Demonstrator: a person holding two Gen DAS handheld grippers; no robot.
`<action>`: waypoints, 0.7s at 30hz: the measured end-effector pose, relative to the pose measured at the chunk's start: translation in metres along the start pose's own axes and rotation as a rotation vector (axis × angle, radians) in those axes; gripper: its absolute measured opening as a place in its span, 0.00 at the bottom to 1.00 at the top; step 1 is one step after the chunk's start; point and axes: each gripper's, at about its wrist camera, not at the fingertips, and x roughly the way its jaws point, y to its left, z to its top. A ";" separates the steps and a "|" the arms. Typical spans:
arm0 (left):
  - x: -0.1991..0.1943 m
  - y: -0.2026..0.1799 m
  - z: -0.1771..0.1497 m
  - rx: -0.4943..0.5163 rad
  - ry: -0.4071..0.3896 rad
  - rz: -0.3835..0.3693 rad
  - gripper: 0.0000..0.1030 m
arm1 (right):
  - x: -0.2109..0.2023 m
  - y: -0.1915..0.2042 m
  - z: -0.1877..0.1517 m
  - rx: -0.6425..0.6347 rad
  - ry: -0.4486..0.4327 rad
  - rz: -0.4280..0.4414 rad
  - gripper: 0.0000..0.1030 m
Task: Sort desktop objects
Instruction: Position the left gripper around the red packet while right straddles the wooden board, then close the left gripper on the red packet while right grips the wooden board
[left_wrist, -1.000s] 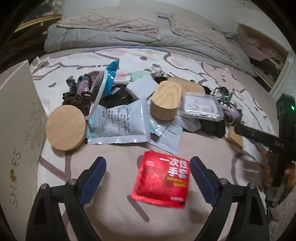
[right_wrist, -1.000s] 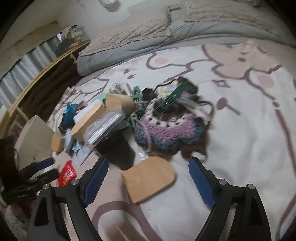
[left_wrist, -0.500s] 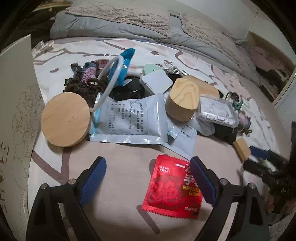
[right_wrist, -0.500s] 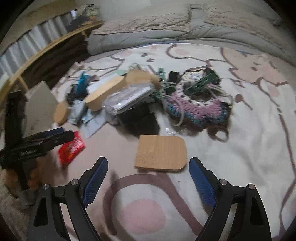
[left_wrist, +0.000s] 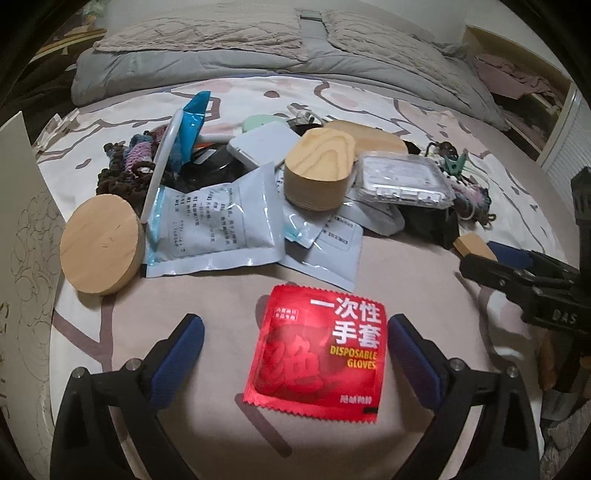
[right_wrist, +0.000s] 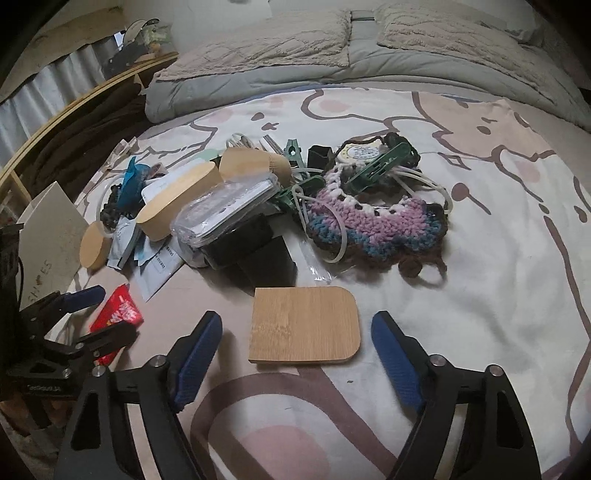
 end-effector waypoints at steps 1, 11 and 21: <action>-0.001 0.000 0.000 0.008 0.002 -0.003 0.97 | 0.000 -0.001 0.000 0.004 -0.004 -0.005 0.68; -0.013 -0.015 0.001 0.191 -0.021 0.025 0.97 | 0.000 -0.001 -0.003 0.008 -0.033 -0.029 0.54; -0.004 -0.018 -0.004 0.248 0.014 -0.007 0.91 | 0.001 0.000 -0.003 0.008 -0.036 -0.032 0.54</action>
